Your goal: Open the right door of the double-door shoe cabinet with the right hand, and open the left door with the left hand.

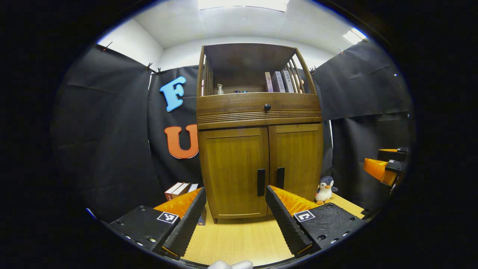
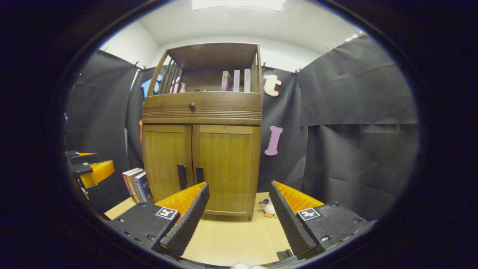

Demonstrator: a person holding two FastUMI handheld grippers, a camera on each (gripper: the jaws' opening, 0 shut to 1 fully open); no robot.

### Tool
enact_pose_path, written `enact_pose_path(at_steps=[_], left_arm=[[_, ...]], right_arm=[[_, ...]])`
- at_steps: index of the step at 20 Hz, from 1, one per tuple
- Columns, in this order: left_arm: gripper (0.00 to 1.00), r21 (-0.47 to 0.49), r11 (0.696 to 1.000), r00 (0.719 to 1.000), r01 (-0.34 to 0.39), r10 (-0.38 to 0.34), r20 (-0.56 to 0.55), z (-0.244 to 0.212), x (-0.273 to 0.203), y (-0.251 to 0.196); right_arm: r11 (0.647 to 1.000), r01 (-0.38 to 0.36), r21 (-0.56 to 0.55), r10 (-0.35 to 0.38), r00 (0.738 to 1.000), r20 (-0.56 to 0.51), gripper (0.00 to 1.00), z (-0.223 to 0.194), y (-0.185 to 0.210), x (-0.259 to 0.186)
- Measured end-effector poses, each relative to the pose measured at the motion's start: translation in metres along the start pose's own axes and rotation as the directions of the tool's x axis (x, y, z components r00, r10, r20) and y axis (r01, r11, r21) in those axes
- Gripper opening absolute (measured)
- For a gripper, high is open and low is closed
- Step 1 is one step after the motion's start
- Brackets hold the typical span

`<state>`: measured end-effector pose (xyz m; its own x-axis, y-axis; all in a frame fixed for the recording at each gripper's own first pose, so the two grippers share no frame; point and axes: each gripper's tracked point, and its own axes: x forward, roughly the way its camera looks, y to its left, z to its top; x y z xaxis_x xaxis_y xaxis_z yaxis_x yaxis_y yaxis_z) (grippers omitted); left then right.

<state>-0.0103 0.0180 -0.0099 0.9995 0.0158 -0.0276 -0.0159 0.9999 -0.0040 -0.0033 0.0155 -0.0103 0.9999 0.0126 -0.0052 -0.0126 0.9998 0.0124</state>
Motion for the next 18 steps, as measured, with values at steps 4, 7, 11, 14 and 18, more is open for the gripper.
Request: enact_pose_path(at_steps=[4,7,11,14,18], left_arm=[[0.96,-0.007,1.0,1.0,-0.007,0.007,0.007,0.002,-0.002,0.006],[0.96,-0.013,1.0,1.0,0.003,-0.002,0.015,0.004,-0.005,0.006],[0.96,-0.009,1.0,1.0,-0.004,0.004,0.026,0.006,-0.011,0.014],[0.96,0.001,1.0,1.0,-0.008,0.008,0.025,0.007,-0.02,0.02],[0.96,0.017,1.0,1.0,-0.019,0.019,0.022,0.006,-0.027,0.028]], right_arm=[[1.0,-0.01,-0.003,0.01,1.0,0.0,1.0,-0.001,0.005,0.001],[1.0,-0.006,-0.016,0.006,1.0,-0.01,1.0,-0.006,0.007,0.005],[1.0,0.001,-0.024,-0.001,1.0,-0.02,1.0,-0.015,0.01,0.017],[1.0,-0.012,-0.026,0.011,1.0,-0.022,1.0,-0.024,0.02,0.032],[1.0,-0.029,-0.012,0.028,0.999,-0.031,1.0,-0.037,0.038,0.064]])
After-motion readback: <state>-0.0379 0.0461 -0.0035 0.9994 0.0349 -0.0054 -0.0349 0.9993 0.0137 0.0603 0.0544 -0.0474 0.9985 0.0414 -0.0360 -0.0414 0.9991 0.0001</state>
